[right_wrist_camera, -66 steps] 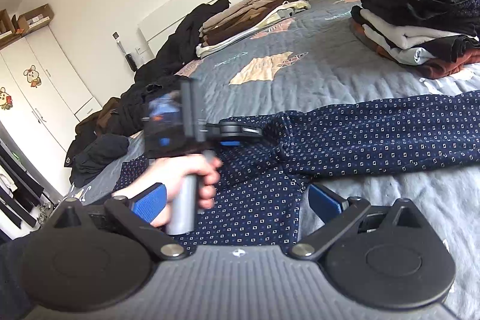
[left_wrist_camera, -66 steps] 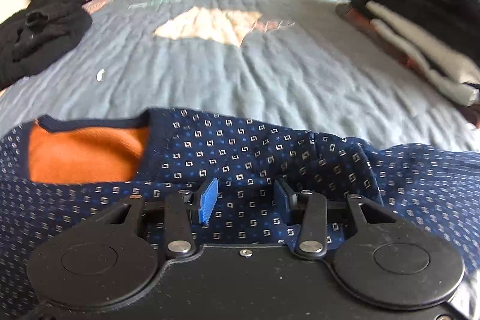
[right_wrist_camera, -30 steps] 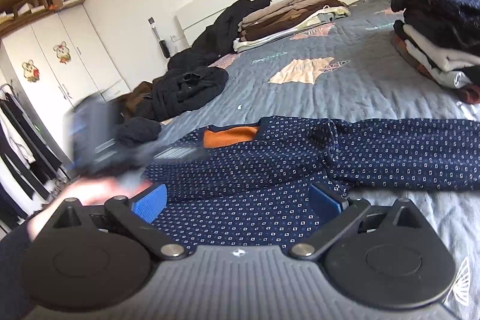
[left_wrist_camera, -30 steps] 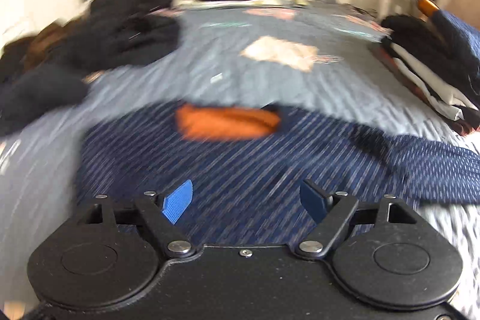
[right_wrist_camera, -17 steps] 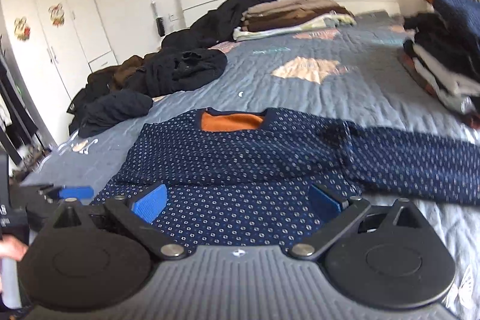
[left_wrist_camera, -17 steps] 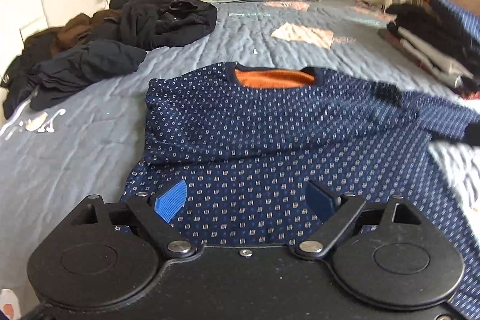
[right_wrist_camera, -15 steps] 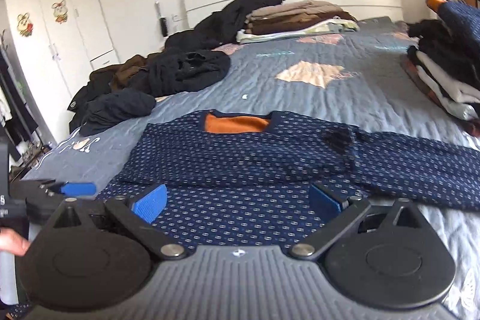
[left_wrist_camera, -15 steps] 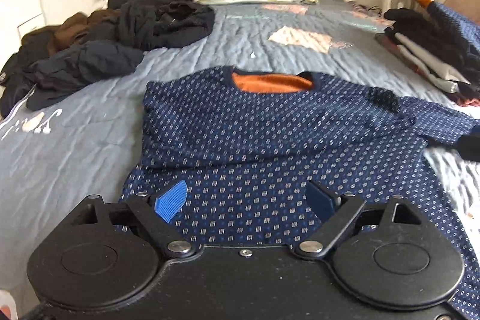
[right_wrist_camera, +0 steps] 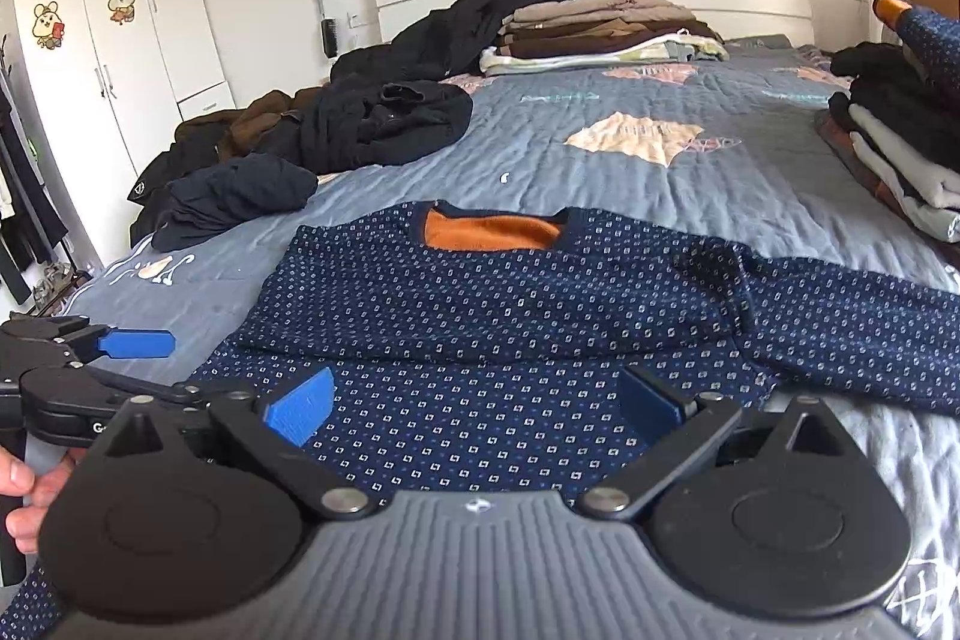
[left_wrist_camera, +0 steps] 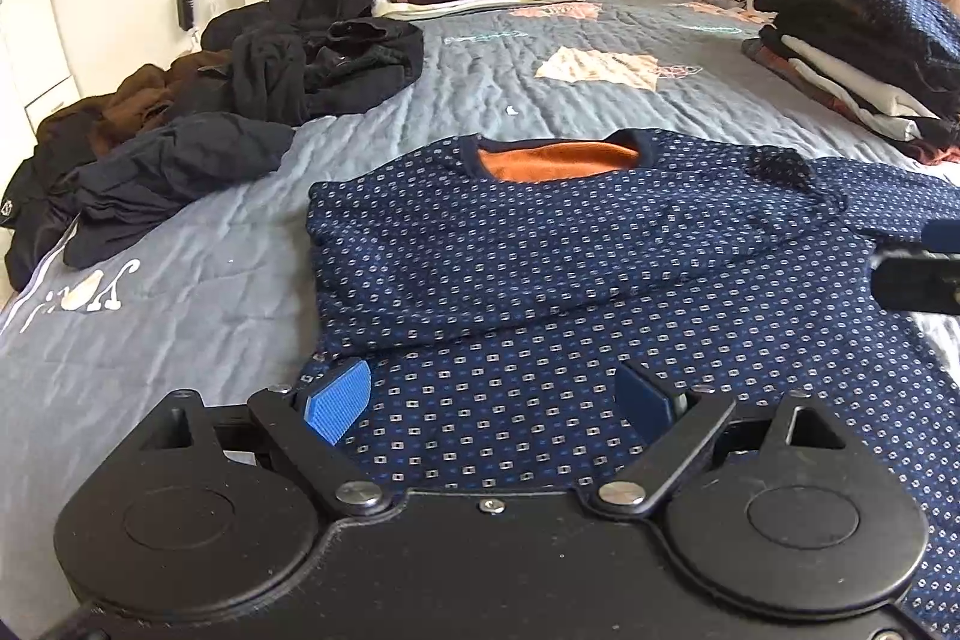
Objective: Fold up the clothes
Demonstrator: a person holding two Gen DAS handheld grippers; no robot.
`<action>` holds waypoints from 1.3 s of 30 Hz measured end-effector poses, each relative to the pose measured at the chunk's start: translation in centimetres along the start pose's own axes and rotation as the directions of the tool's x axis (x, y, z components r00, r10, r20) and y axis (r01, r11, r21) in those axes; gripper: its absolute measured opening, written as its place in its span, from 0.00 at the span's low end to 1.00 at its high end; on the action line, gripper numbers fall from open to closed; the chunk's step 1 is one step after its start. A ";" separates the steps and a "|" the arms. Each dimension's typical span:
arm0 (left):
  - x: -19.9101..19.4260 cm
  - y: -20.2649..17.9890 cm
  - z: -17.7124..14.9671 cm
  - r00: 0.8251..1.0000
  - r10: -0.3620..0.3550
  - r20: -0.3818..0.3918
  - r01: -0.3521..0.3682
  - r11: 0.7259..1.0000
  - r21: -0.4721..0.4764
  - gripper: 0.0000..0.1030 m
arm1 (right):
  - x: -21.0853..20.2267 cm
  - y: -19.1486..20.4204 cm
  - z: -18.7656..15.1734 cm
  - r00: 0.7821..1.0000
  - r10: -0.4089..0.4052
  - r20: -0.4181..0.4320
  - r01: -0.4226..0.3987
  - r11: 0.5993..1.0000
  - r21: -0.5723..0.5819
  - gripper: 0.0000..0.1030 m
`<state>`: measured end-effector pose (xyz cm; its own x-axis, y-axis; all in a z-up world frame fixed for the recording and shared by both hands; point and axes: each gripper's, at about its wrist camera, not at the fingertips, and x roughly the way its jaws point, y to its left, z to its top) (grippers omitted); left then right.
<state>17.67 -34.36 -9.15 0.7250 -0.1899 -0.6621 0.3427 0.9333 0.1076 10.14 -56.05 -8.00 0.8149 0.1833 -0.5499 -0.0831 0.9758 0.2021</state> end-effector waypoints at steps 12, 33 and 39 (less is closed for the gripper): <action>0.3 0.3 0.0 1.000 -0.016 0.001 0.016 1.000 0.005 0.85 | 0.9 0.2 -0.6 1.000 -0.019 -0.022 0.019 1.000 0.002 0.98; 0.5 -0.9 0.2 0.998 -0.063 0.002 0.063 0.998 -0.002 0.86 | -8.9 -18.5 -0.5 0.921 -0.387 0.043 0.332 0.839 0.431 0.98; 0.6 -1.1 0.3 0.998 -0.061 0.004 0.061 0.998 -0.002 0.86 | -12.7 -28.9 -3.2 0.889 -0.439 0.131 0.225 0.668 0.709 0.98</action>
<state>17.93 -35.56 -9.40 0.7052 -0.2476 -0.6643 0.3851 0.9205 0.0657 0.36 -86.24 -9.49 0.8361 -0.2814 -0.4709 0.5348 0.6090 0.5857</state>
